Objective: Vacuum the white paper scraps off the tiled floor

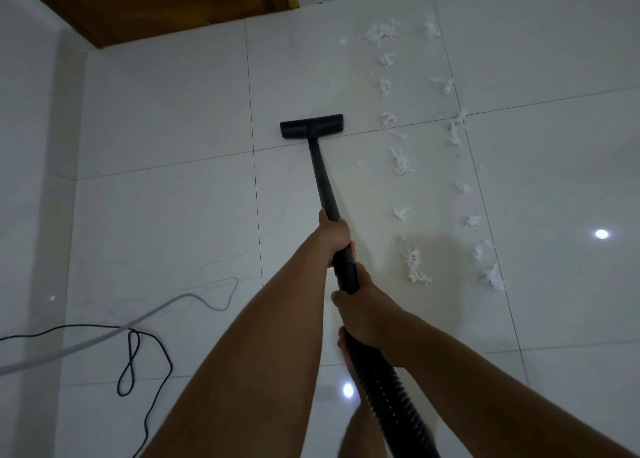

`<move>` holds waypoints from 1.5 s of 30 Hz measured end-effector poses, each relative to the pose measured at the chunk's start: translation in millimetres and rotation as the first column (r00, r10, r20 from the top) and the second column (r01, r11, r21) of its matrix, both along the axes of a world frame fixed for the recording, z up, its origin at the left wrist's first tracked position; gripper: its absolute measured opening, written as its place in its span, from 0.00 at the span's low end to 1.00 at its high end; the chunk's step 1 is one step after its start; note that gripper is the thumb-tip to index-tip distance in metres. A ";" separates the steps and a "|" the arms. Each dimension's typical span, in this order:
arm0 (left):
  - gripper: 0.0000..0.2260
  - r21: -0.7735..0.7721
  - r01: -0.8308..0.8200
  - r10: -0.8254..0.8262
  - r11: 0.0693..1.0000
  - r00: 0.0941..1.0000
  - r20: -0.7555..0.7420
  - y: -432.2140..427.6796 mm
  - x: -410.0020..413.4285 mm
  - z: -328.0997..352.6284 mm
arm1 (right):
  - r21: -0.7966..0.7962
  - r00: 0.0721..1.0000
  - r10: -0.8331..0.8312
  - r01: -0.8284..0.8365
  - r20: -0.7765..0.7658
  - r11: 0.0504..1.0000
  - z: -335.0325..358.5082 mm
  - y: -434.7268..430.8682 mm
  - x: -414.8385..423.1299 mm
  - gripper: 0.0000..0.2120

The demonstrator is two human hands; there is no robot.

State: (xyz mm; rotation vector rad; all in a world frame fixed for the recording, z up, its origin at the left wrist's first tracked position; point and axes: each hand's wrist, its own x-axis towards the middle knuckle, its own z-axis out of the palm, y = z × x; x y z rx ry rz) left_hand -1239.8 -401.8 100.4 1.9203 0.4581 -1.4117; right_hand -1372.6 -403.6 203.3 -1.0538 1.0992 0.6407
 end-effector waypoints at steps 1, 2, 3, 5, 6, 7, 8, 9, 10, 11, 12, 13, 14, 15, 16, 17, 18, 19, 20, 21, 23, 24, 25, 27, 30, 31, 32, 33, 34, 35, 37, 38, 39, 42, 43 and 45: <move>0.28 -0.002 0.000 0.000 1.000 1.000 0.003 -2.5 5.7 -1.5 | -0.004 1.000 -0.002 0.002 0.002 1.000 -1.6 -2.0 5.6 0.34; 0.28 -0.004 -0.001 0.001 1.000 1.000 0.005 -4.7 11.0 -3.1 | -0.010 1.000 -0.005 0.005 0.003 1.000 -3.5 -3.6 11.0 0.34; 0.28 -0.006 -0.009 0.009 1.000 1.000 0.003 -6.5 16.1 -4.7 | -0.015 1.000 -0.008 0.008 0.005 1.000 -6.0 -4.6 16.0 0.33; 0.28 -0.012 -0.036 0.036 0.999 0.999 -0.004 -8.7 24.5 -7.7 | -0.023 1.000 -0.013 0.013 0.004 1.000 -11.6 -5.6 23.8 0.32; 0.27 -0.014 -0.041 0.041 0.999 0.999 -0.003 -9.4 27.1 -8.9 | -0.026 1.000 -0.016 0.016 0.003 1.000 -14.2 -5.8 25.9 0.32; 0.27 -0.015 -0.036 0.036 0.999 0.999 0.001 -9.9 28.3 -9.4 | -0.028 1.000 -0.017 0.017 0.002 0.999 -15.9 -5.9 26.7 0.31; 0.27 -0.014 -0.025 0.026 1.000 1.000 0.009 -10.1 27.7 -9.3 | -0.030 1.000 -0.018 0.018 0.002 0.999 -16.5 -5.7 26.3 0.31; 0.27 -0.011 -0.018 0.018 1.000 1.000 0.014 -9.8 25.6 -8.5 | -0.033 1.000 -0.018 0.018 0.002 0.999 -15.9 -5.6 24.6 0.31; 0.27 -0.012 -0.020 0.020 1.000 1.000 0.014 -9.5 22.7 -7.1 | -0.038 1.000 -0.016 0.016 0.003 0.999 -14.4 -5.5 22.3 0.31; 0.27 -0.013 -0.026 0.026 1.000 1.000 0.009 -9.2 18.6 -4.9 | -0.044 1.000 -0.012 0.012 0.003 0.999 -12.5 -5.5 18.9 0.31; 0.27 -0.013 -0.029 0.029 1.000 1.000 0.005 -8.7 13.5 -2.4 | -0.048 1.000 -0.012 0.012 -0.001 0.999 -9.8 -5.5 14.4 0.31; 0.27 -0.012 -0.025 0.025 1.000 1.000 0.003 -8.1 7.9 0.5 | -0.048 1.000 -0.012 0.011 -0.008 0.999 -6.8 -5.6 9.0 0.31; 0.27 -0.013 -0.015 0.015 1.000 1.000 0.003 -7.7 1.5 3.5 | -0.049 1.000 -0.008 0.008 -0.011 0.999 -3.4 -5.6 2.9 0.31; 0.27 -0.016 -0.003 0.003 1.000 1.000 0.004 -7.2 -5.4 6.6 | -0.052 1.000 -0.002 0.002 -0.011 0.999 0.0 -5.3 -3.6 0.32; 0.27 -0.018 0.001 -0.001 1.000 1.000 0.005 -6.3 -12.3 9.2 | -0.063 1.000 0.007 -0.007 -0.007 0.998 3.1 -4.8 -10.5 0.32; 0.27 -0.018 -0.002 0.002 1.000 1.000 0.002 -5.2 -19.3 11.3 | -0.081 1.000 0.022 -0.022 -0.002 0.996 5.9 -4.3 -17.3 0.32; 0.27 -0.017 -0.004 0.004 1.000 1.000 -0.001 -3.9 -26.3 12.8 | -0.102 0.999 0.037 -0.037 0.003 0.994 8.4 -3.7 -23.6 0.32; 0.27 -0.016 -0.002 0.002 1.000 1.000 -0.005 -2.5 -33.5 14.3 | -0.116 0.999 0.045 -0.044 0.004 0.992 10.3 -2.7 -30.4 0.32; 0.26 -0.015 0.005 -0.005 1.000 1.000 -0.008 -0.4 -40.3 15.7 | -0.118 0.999 0.043 -0.043 0.001 0.992 12.0 -1.0 -36.9 0.32; 0.26 -0.016 0.007 -0.008 1.000 1.000 -0.012 2.0 -46.9 17.2 | -0.108 0.999 0.034 -0.034 -0.001 0.994 13.3 1.6 -43.1 0.32; 0.26 -0.018 0.003 -0.003 1.000 1.000 -0.017 6.9 -58.5 18.6 | -0.077 1.000 0.016 -0.016 0.000 0.997 14.3 7.7 -54.5 0.32; 0.26 -0.017 0.009 -0.010 1.000 1.000 -0.014 8.9 -62.9 18.3 | -0.067 1.000 0.012 -0.012 -0.002 0.998 14.0 10.5 -58.7 0.32; 0.27 -0.016 0.020 -0.020 1.000 1.000 -0.010 10.4 -66.0 17.9 | -0.061 1.000 0.009 -0.009 -0.003 0.998 13.1 12.6 -61.7 0.32; 0.27 -0.018 0.023 -0.024 1.000 1.000 -0.007 11.8 -68.2 16.8 | -0.051 1.000 -0.004 0.004 0.000 0.999 10.6 15.2 -64.0 0.31; 0.28 -0.018 0.007 -0.007 1.000 1.000 -0.017 10.8 -62.1 13.3 | -0.054 1.000 0.002 -0.002 0.007 0.999 7.5 14.1 -60.1 0.30; 0.28 -0.018 0.010 -0.011 1.000 1.000 -0.018 9.1 -58.4 12.7 | -0.057 1.000 0.004 -0.003 0.008 0.998 7.1 12.3 -56.8 0.30; 0.28 -0.019 0.017 -0.018 1.000 1.000 -0.018 6.4 -53.6 12.0 | -0.063 1.000 0.009 -0.008 0.009 0.998 6.5 9.5 -53.0 0.30; 0.28 -0.021 0.025 -0.025 0.999 1.000 -0.016 2.8 -47.9 11.2 | -0.066 1.000 0.015 -0.014 0.011 0.998 6.4 5.8 -47.7 0.30; 0.28 -0.022 0.031 -0.031 0.999 0.999 -0.013 -1.4 -41.3 10.6 | -0.063 1.000 0.016 -0.015 0.014 0.998 6.8 1.7 -41.5 0.30; 0.28 -0.022 0.035 -0.035 0.999 0.999 -0.009 -6.0 -33.7 10.0 | -0.058 1.000 0.012 -0.011 0.016 0.998 7.4 -2.9 -34.2 0.29; 0.28 -0.021 0.040 -0.040 0.999 0.999 -0.006 -15.9 -16.0 9.1 | -0.063 1.000 0.009 -0.008 0.016 0.998 8.0 -12.7 -17.5 0.29; 0.28 -0.021 0.046 -0.046 0.999 0.999 -0.006 -20.7 -6.8 8.5 | -0.068 1.000 0.009 -0.008 0.013 0.998 7.7 -17.5 -8.7 0.28; 0.29 -0.020 0.055 -0.055 0.998 0.998 -0.005 -25.9 2.2 7.7 | -0.074 1.000 0.008 -0.008 0.009 0.997 7.4 -22.5 0.2 0.28; 0.29 -0.021 0.077 -0.077 0.997 0.997 0.000 -40.6 26.8 4.1 | -0.073 1.000 -0.017 0.016 0.000 0.997 5.9 -34.9 25.5 0.29; 0.29 -0.024 0.070 -0.070 0.997 0.998 0.000 -45.2 34.9 3.4 | -0.066 1.000 -0.025 0.025 0.000 0.998 5.3 -38.3 34.1 0.29; 0.29 -0.030 0.041 -0.041 0.999 0.999 -0.012 -54.9 50.4 2.0 | -0.063 1.000 -0.031 0.031 0.003 0.998 3.1 -45.8 49.9 0.29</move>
